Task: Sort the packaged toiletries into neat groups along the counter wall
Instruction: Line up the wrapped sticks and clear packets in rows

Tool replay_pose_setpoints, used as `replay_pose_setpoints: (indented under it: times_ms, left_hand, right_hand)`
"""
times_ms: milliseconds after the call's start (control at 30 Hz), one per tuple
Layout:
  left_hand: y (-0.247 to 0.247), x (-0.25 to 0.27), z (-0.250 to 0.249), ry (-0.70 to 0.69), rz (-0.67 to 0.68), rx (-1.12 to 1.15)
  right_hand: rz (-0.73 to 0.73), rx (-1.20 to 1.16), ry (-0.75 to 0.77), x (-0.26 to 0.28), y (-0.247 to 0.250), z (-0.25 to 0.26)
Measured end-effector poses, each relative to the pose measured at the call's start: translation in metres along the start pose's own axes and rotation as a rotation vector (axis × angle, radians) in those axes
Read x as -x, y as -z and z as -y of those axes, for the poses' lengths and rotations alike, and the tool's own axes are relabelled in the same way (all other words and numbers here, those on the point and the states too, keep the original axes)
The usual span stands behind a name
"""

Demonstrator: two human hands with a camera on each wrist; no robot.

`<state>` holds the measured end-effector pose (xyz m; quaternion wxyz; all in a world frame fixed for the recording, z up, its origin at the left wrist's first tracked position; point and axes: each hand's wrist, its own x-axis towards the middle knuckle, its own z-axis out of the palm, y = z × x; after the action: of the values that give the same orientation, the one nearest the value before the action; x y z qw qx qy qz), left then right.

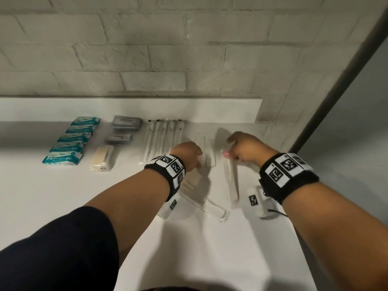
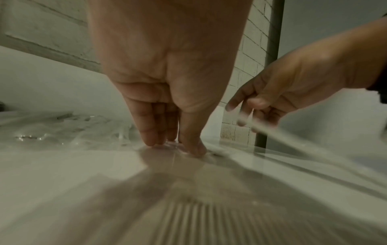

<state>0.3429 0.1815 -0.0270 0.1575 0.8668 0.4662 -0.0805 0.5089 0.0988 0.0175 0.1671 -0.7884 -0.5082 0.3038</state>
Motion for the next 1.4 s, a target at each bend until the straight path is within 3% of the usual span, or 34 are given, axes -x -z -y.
replay_pose_setpoints:
  times_ms: [33, 100, 267, 367, 600, 867, 933, 1033, 1100, 1266, 1400]
  left_hand:
    - [0.0, -0.001, 0.0, 0.004, -0.004, 0.015]
    - [0.0, 0.0, 0.002, -0.004, -0.04, 0.064]
    - [0.0, 0.0, -0.009, -0.12, -0.125, -0.022]
    - [-0.002, -0.004, -0.023, -0.132, -0.081, -0.2]
    - [-0.009, -0.01, -0.033, -0.134, -0.092, -0.366]
    - [-0.01, -0.008, -0.032, -0.137, -0.094, -0.364]
    - [-0.009, -0.007, -0.03, -0.137, -0.065, -0.352]
    - [-0.008, -0.007, -0.026, -0.107, 0.037, -0.323]
    - [-0.003, -0.007, -0.025, -0.084, 0.117, -0.296]
    - [0.01, -0.011, -0.026, -0.056, 0.255, -0.265]
    - [0.011, -0.014, -0.025, -0.056, 0.304, -0.299]
  right_hand:
    - [-0.08, 0.016, 0.022, -0.006, 0.005, -0.003]
    - [-0.102, 0.071, 0.057, -0.008, 0.006, -0.008]
    - [0.155, 0.56, 0.161, 0.002, -0.019, -0.02]
    - [0.19, 0.665, 0.135, -0.006, -0.02, -0.021]
    - [0.184, 0.544, 0.103, -0.032, -0.024, -0.017]
    - [0.185, 0.558, 0.081, -0.048, -0.033, -0.016]
    - [0.166, 0.493, 0.116, -0.041, -0.03, -0.015]
    - [0.011, 0.275, 0.14, -0.024, -0.022, -0.013]
    - [-0.042, 0.298, 0.133, -0.003, -0.021, -0.008]
    - [0.353, 0.584, 0.32, 0.062, -0.054, 0.021]
    - [0.365, 0.838, 0.376, 0.066, -0.073, 0.031]
